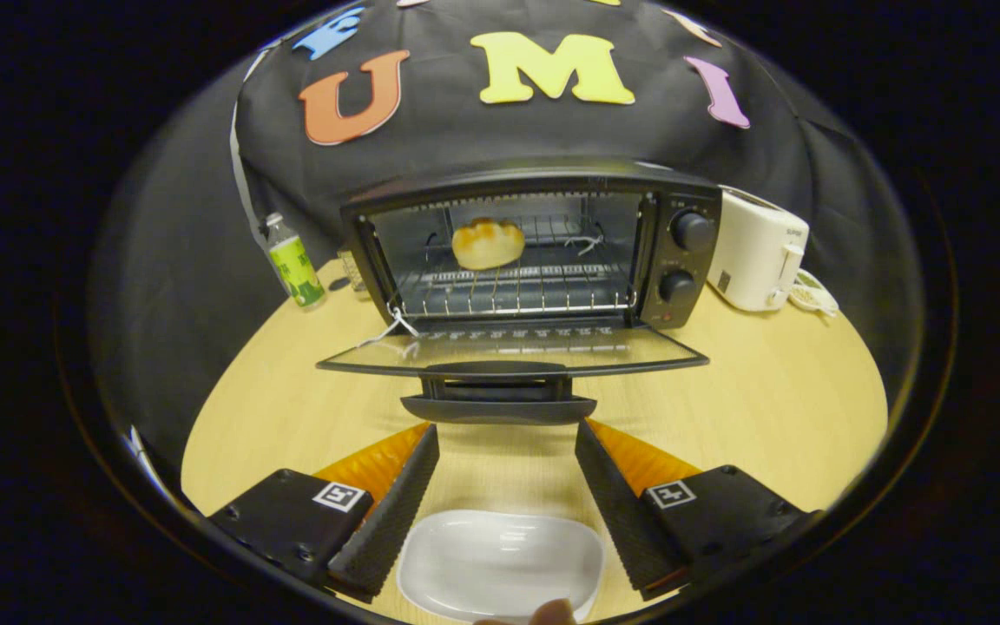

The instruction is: Open the toaster oven, put the food inside, and close the toaster oven door.

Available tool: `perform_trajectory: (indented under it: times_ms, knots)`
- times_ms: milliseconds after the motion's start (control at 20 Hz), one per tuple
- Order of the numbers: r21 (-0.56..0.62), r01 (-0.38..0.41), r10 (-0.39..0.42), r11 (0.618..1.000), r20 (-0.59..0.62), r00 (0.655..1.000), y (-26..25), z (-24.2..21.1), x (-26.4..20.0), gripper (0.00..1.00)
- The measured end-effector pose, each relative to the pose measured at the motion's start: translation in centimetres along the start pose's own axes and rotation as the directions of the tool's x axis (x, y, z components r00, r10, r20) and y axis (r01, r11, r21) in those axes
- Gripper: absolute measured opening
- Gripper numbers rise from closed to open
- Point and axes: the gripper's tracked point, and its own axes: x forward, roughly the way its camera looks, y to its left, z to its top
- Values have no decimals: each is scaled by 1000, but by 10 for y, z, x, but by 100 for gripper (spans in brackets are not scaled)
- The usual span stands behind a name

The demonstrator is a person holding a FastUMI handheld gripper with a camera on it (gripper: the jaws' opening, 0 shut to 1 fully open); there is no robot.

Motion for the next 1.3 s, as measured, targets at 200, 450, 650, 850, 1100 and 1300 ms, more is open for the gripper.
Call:
perform_trajectory:
  times_ms: [200,450,650,850,1100,1300]
  knots:
    - [-14,-11,11,1000,39,999,2,13,-4,100]
    - [-70,32,-19,997,183,983,0,67,-4,100]
    - [-111,66,-33,992,270,962,-2,96,-8,100]
    - [-149,104,-54,983,306,950,-6,113,-4,100]
    - [-117,85,-41,989,337,941,6,116,-21,100]
    - [-123,103,-45,987,404,914,13,126,-63,100]
